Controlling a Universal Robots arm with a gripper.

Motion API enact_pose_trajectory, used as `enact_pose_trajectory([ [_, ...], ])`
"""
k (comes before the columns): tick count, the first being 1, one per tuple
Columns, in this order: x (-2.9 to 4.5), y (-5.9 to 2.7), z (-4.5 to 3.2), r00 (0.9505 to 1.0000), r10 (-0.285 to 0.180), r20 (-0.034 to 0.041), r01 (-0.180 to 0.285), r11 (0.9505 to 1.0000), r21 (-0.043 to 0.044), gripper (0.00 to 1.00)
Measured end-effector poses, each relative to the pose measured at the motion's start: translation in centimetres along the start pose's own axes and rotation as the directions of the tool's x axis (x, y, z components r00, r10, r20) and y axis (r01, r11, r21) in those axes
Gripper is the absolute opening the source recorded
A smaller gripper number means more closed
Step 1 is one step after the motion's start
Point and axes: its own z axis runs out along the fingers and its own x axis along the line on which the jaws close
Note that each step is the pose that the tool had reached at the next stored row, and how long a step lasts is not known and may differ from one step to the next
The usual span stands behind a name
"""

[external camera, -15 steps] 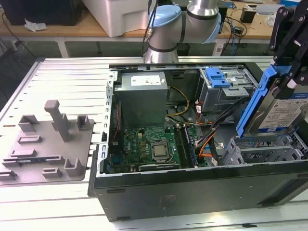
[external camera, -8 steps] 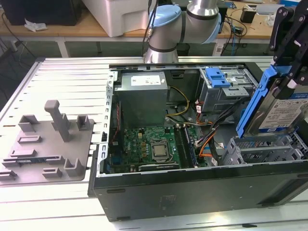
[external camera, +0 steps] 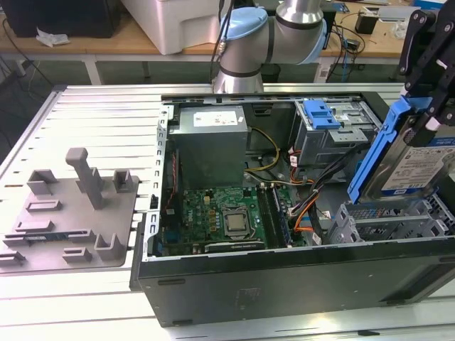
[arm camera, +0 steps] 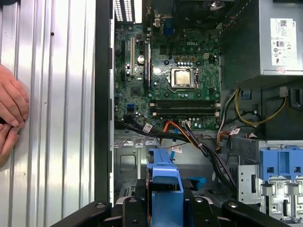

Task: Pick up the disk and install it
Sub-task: 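Insert the disk into the insertion slot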

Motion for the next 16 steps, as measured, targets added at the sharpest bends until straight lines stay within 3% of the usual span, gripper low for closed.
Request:
enact_pose_trajectory([
  [16,0.28,-0.07,0.02,0.9999,-0.01,-0.0005,0.01,0.9999,-0.0039,0.37],
])
